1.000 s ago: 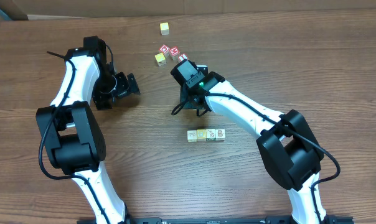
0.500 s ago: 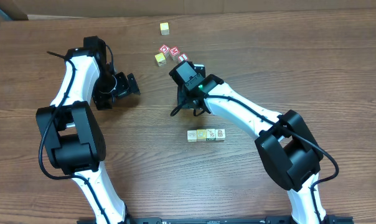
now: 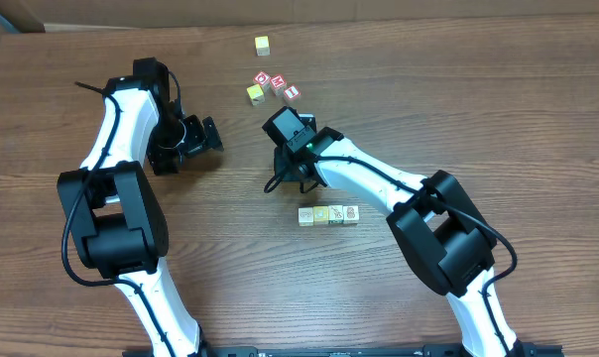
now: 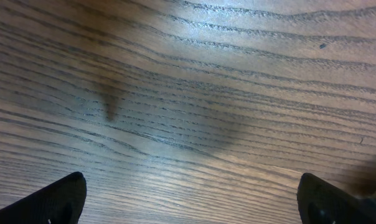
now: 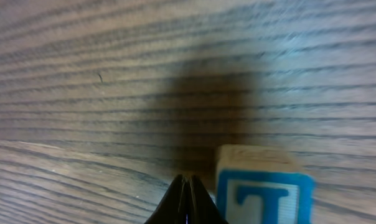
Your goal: Flip 5 blocks
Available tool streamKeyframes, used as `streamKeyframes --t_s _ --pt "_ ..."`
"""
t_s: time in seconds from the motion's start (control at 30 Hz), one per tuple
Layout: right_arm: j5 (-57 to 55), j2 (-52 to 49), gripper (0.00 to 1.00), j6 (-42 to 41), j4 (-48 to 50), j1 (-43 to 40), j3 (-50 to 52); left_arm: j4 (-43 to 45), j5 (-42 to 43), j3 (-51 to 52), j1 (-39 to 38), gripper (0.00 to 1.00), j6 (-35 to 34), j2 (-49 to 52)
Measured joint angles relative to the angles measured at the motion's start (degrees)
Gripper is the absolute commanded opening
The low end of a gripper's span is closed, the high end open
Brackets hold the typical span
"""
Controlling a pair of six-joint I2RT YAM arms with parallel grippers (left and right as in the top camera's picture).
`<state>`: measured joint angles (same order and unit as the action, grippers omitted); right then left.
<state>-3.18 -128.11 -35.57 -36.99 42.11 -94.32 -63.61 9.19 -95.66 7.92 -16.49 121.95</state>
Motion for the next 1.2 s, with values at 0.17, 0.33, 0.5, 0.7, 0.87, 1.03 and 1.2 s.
streamKeyframes --t_s 0.17,0.33,0.5,0.7,0.87,1.03,1.2 --pt "2.6 -0.3 0.07 0.7 1.0 0.0 0.0 0.0 0.0 0.0 0.0 1.0 0.0 0.0" --pt "8.1 -0.3 0.22 3.6 -1.2 0.0 -1.8 0.0 0.0 0.0 0.0 1.0 0.0 0.0" --pt "10.2 1.8 0.5 5.1 -3.7 0.0 -4.5 0.0 0.0 0.0 0.0 1.0 0.0 0.0" --pt "3.3 6.3 0.59 5.7 -7.5 0.0 -5.7 0.0 0.0 0.0 0.0 1.0 0.0 0.0" --pt "-3.0 6.5 0.62 5.5 -8.2 -0.1 -4.1 0.0 0.0 0.0 0.0 1.0 0.0 0.0" --pt "-5.4 6.4 0.62 4.9 -7.6 -0.1 -0.9 0.0 0.0 0.0 0.0 1.0 0.0 0.0" --pt "-6.2 6.0 0.61 4.5 -5.9 -0.3 0.7 0.0 0.0 0.0 0.0 1.0 0.0 0.0"
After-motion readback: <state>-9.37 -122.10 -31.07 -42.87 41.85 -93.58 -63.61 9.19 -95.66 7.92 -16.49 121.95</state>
